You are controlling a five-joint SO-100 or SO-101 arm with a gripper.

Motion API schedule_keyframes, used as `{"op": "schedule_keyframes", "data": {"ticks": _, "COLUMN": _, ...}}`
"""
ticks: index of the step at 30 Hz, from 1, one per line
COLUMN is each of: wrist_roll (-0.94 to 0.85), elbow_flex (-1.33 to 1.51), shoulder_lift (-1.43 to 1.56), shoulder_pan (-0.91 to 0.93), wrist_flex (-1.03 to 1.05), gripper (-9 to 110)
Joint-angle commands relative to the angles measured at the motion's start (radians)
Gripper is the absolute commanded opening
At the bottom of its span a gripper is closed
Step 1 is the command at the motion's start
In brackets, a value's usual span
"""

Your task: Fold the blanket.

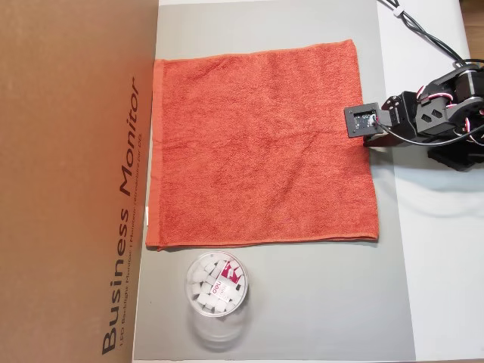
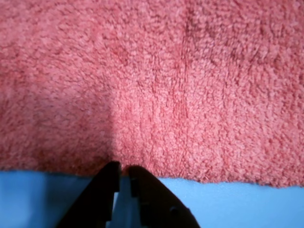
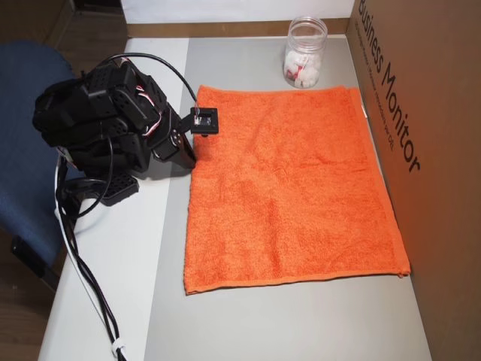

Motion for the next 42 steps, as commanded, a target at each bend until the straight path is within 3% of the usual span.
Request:
{"op": "schedule_keyframes", "data": {"ticks": 1, "wrist_roll": -0.008, "elbow_flex": 0.009, "shoulder_lift": 0.006, "shoulder_pan": 0.003, "wrist_flex": 0.003, "gripper": 0}}
{"op": "schedule_keyframes", "data": {"ticks": 42, "wrist_roll": -0.008, "elbow_flex": 0.009, "shoulder_lift": 0.006, "shoulder_pan": -0.012, "wrist_flex": 0.003, "gripper": 0}}
